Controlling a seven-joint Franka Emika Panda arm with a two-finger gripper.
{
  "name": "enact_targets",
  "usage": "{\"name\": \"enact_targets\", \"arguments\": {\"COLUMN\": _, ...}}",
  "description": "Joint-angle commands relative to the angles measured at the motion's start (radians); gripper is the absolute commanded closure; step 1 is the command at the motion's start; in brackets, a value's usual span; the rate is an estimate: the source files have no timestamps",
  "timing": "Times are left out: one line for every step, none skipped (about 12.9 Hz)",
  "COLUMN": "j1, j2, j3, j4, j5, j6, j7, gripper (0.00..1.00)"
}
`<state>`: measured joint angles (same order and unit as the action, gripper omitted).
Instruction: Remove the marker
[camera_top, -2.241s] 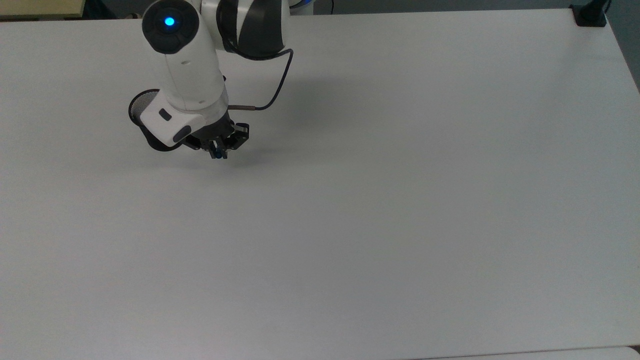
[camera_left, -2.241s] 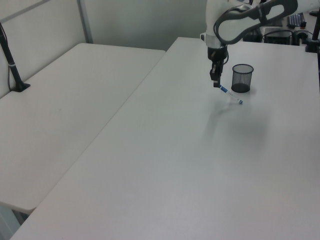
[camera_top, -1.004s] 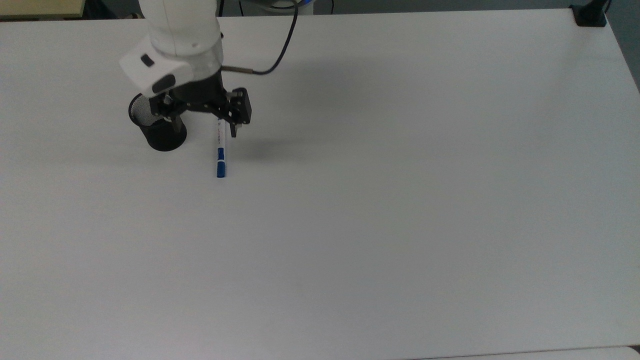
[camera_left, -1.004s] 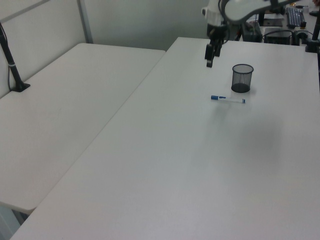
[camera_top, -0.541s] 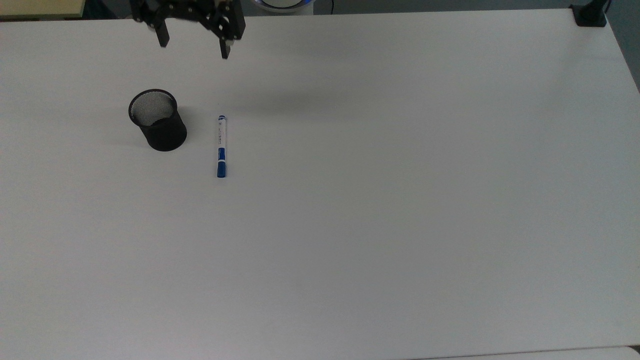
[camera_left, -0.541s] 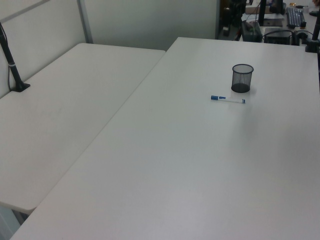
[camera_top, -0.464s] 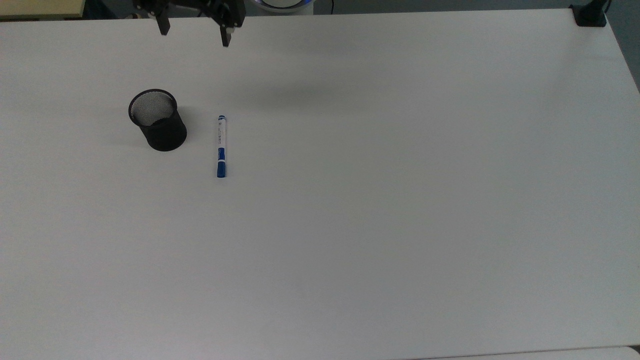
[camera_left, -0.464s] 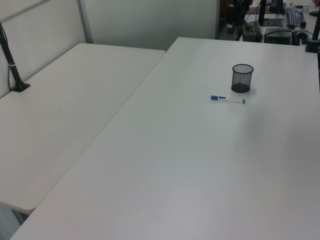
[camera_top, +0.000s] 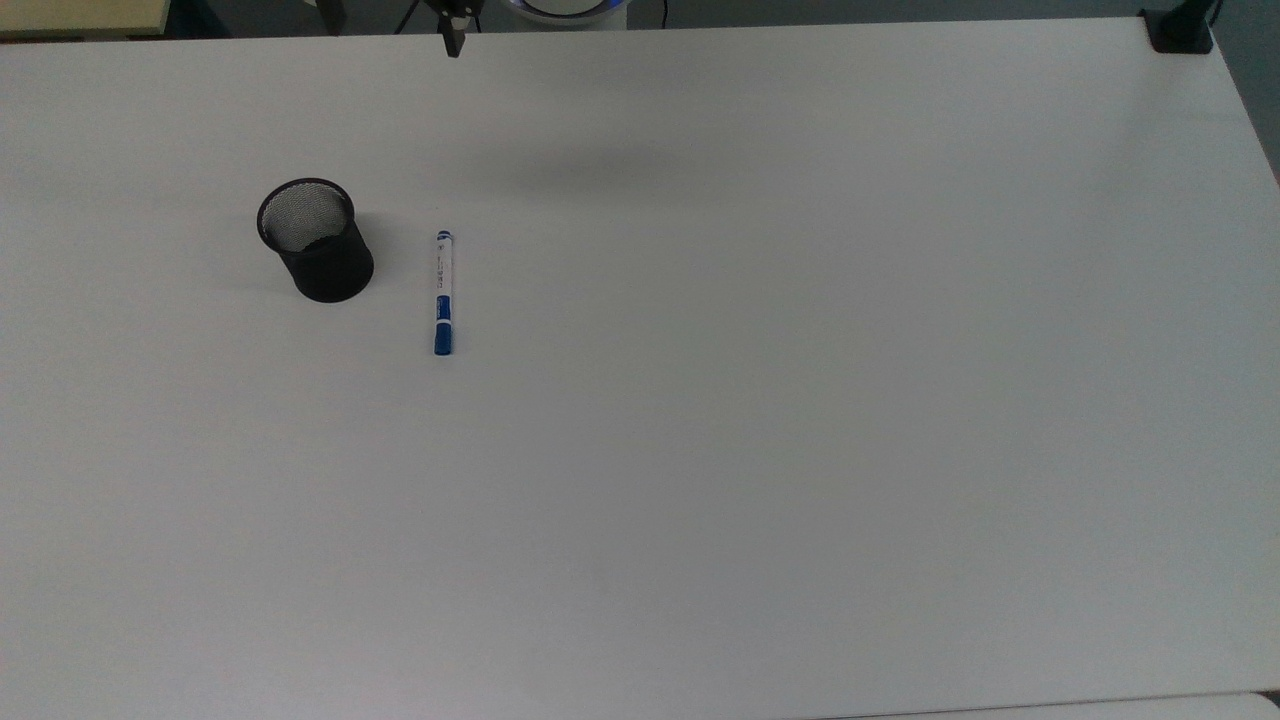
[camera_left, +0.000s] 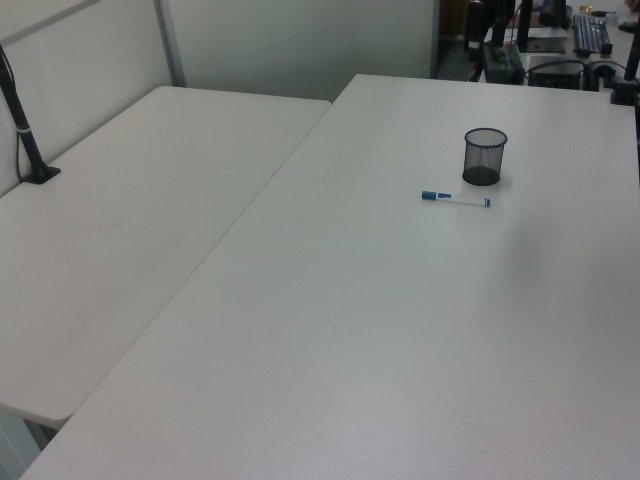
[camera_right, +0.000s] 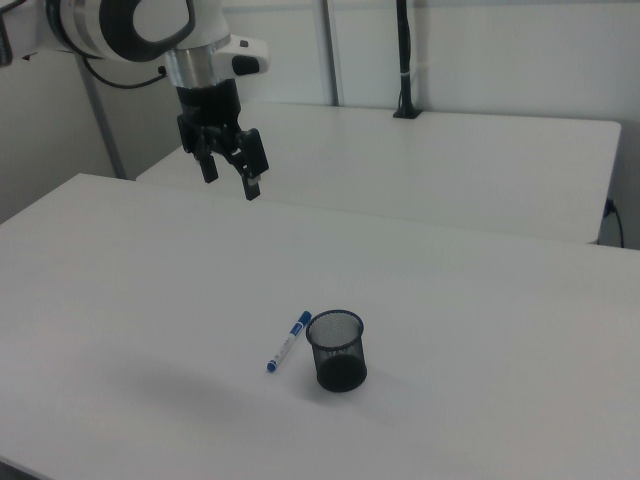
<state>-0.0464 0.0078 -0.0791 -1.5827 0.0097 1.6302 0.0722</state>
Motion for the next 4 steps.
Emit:
{"name": "enact_targets", "arguments": {"j1": -0.038, "j2": -0.022, "j3": 0.024, "j4": -0.020, "j5": 0.016, "j6": 0.022, "j7": -0.101, "gripper": 0.00}}
{"name": "enact_targets", "arguments": {"j1": -0.041, "j2": -0.020, "j3": 0.019, "j4": -0.019, "j5": 0.018, "j6": 0.029, "j7": -0.106, "gripper": 0.00}}
{"name": "enact_targets", "arguments": {"j1": -0.041, "j2": -0.020, "j3": 0.022, "j4": -0.020, "j5": 0.016, "j6": 0.052, "j7": -0.106, "gripper": 0.00}}
{"name": "enact_targets", "arguments": {"j1": -0.039, "j2": -0.020, "j3": 0.027, "j4": -0.022, "j5": 0.013, "j6": 0.057, "j7": -0.106, "gripper": 0.00}}
